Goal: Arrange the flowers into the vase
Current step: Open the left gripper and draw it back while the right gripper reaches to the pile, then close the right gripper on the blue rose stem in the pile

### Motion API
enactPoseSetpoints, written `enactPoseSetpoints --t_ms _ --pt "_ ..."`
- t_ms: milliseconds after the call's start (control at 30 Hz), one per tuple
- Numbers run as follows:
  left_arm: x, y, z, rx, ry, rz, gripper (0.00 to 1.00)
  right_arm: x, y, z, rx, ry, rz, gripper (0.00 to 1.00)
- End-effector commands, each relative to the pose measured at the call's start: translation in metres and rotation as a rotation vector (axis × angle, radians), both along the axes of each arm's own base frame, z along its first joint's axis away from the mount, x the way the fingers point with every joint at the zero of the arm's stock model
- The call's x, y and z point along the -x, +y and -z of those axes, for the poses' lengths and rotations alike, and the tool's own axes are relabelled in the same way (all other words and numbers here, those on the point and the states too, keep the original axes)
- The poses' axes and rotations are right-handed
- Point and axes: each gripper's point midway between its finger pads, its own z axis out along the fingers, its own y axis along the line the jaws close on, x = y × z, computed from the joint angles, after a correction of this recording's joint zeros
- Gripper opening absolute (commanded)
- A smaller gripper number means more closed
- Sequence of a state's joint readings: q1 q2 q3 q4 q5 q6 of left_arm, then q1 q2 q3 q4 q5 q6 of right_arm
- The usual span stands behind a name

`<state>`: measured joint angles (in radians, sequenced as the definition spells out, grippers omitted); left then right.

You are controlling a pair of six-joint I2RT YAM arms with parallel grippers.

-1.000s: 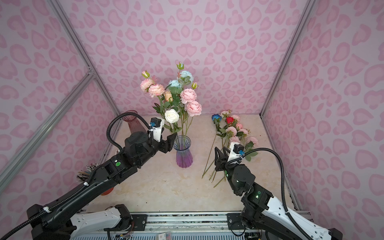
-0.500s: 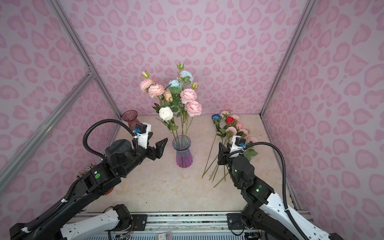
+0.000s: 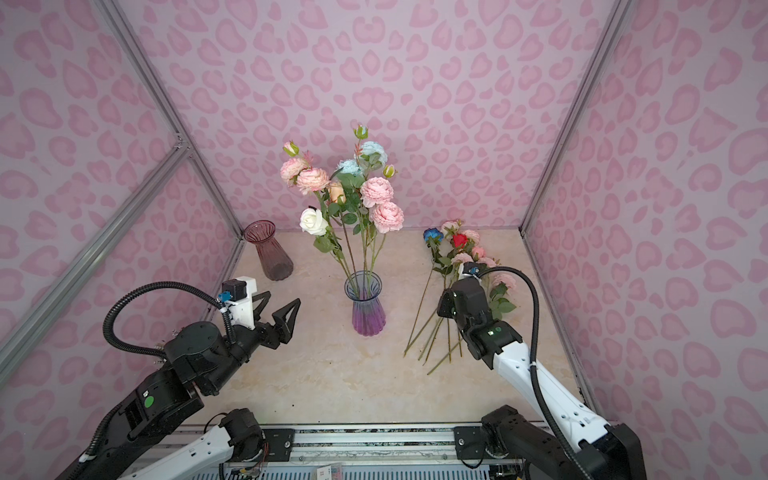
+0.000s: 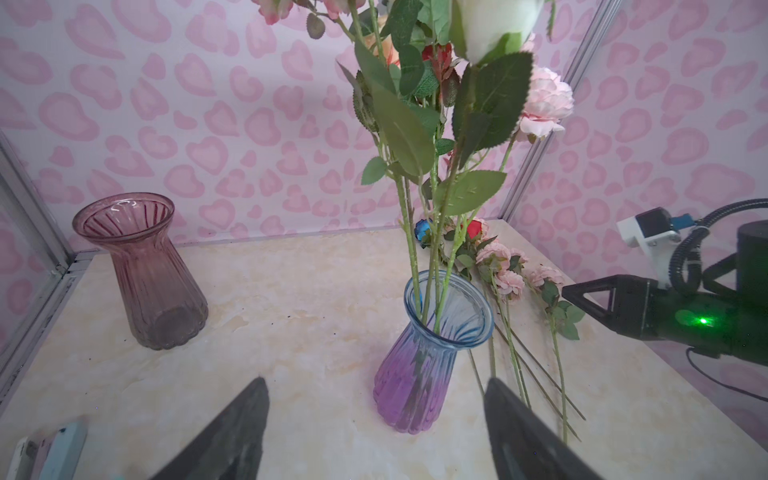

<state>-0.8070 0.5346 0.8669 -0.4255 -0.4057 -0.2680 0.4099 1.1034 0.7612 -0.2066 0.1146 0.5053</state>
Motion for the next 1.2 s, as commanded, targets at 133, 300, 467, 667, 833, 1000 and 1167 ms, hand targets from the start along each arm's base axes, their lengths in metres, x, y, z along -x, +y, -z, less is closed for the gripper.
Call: enactPoseSetpoints --t_ms 133,300,467,667,833,1000,1167 --pt "-0.001 0.022 0.024 0.029 0.034 -0.111 0.82 -0.055 0.010 0.039 -0.041 0.113 0.005 0.48" --pt "-0.003 0.021 0.052 0.120 0.102 -0.148 0.82 -0.095 0.016 0.091 -0.014 0.285 0.008 0.48" --pt "-0.006 -0.003 0.088 0.245 0.199 -0.086 0.82 -0.123 0.022 0.128 -0.023 0.358 0.026 0.45" --pt "-0.008 -0.009 0.109 0.246 0.246 -0.088 0.82 -0.145 0.030 0.156 -0.067 0.398 0.022 0.24" --pt "-0.009 -0.008 0.103 0.231 0.222 -0.088 0.82 -0.153 0.028 0.148 -0.103 0.362 0.040 0.08" --pt "-0.011 -0.009 0.097 0.220 0.205 -0.084 0.83 -0.162 0.030 0.141 -0.175 0.337 0.023 0.00" --pt "-0.011 -0.010 0.094 0.216 0.203 -0.080 0.83 -0.163 0.045 0.109 -0.270 0.248 -0.047 0.00"
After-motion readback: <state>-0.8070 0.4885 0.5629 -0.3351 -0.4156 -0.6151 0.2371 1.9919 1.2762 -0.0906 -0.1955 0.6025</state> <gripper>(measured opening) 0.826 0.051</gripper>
